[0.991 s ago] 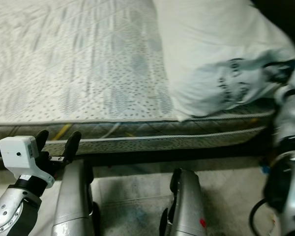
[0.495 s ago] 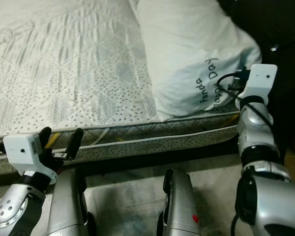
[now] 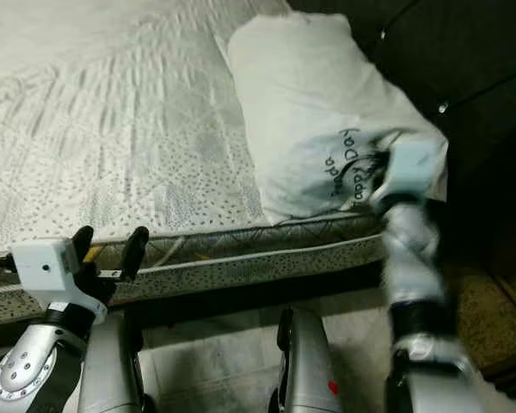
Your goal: Clean up the room
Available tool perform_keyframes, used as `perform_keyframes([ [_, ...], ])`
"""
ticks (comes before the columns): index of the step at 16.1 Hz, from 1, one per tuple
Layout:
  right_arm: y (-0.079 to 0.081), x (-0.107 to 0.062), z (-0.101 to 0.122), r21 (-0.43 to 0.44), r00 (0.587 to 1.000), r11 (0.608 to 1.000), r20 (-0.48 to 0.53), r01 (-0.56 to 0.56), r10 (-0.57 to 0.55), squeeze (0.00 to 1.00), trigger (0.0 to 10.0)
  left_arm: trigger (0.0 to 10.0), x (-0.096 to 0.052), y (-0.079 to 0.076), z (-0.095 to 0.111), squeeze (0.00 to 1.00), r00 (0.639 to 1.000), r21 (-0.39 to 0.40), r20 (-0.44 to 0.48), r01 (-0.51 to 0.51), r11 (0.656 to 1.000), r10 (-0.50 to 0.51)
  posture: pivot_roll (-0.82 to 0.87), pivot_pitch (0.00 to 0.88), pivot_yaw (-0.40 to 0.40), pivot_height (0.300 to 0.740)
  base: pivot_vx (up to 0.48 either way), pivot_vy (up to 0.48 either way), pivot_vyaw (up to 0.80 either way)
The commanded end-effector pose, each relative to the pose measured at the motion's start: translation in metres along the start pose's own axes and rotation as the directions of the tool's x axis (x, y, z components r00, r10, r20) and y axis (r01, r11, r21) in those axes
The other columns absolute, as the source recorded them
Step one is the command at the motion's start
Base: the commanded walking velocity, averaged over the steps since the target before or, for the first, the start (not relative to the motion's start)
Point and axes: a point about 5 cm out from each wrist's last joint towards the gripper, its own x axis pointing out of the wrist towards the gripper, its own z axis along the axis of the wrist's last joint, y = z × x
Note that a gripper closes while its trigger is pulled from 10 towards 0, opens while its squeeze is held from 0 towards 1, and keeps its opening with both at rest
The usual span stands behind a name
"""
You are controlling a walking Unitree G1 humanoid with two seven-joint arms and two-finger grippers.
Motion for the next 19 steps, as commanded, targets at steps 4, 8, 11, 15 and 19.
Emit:
perform_keyframes([
  [4,0.029,-0.034,-0.002,0.058,0.996,0.996,-0.041,-0.072,0.074,1.00,10.0,10.0,-0.002,0.002,-0.004,0.00,1.000,0.007,-0.002,-0.007,1.000,0.007,0.02,0.072,-0.075,0.491,0.000,0.000,0.00],
  [8,0.060,-0.051,0.006,0.149,0.978,0.970,-0.057,-0.190,0.201,1.00,10.0,10.0,0.003,-0.002,-0.007,0.00,1.000,-0.003,0.002,0.011,1.000,-0.011,0.01,0.051,-0.066,0.491,0.000,0.000,0.00],
  [11,0.060,-0.058,0.011,0.171,0.977,0.968,-0.072,-0.186,0.200,1.00,10.0,10.0,0.001,0.000,-0.011,0.00,1.000,-0.007,-0.001,-0.018,1.000,0.018,0.01,0.036,-0.073,0.491,0.000,0.000,0.00],
  [15,0.062,-0.058,0.014,0.172,0.971,0.963,-0.078,-0.210,0.226,0.00,10.0,10.0,0.007,0.001,-0.010,0.00,0.999,-0.020,0.013,-0.033,0.999,0.033,0.01,0.040,-0.066,0.491,0.000,0.000,0.00],
  [19,0.062,-0.048,0.024,0.193,0.972,0.958,-0.054,-0.214,0.228,0.00,10.0,10.0,0.011,0.001,-0.010,0.00,0.999,-0.022,0.025,-0.032,0.999,0.033,0.00,0.042,-0.072,0.491,0.000,0.000,0.00],
])
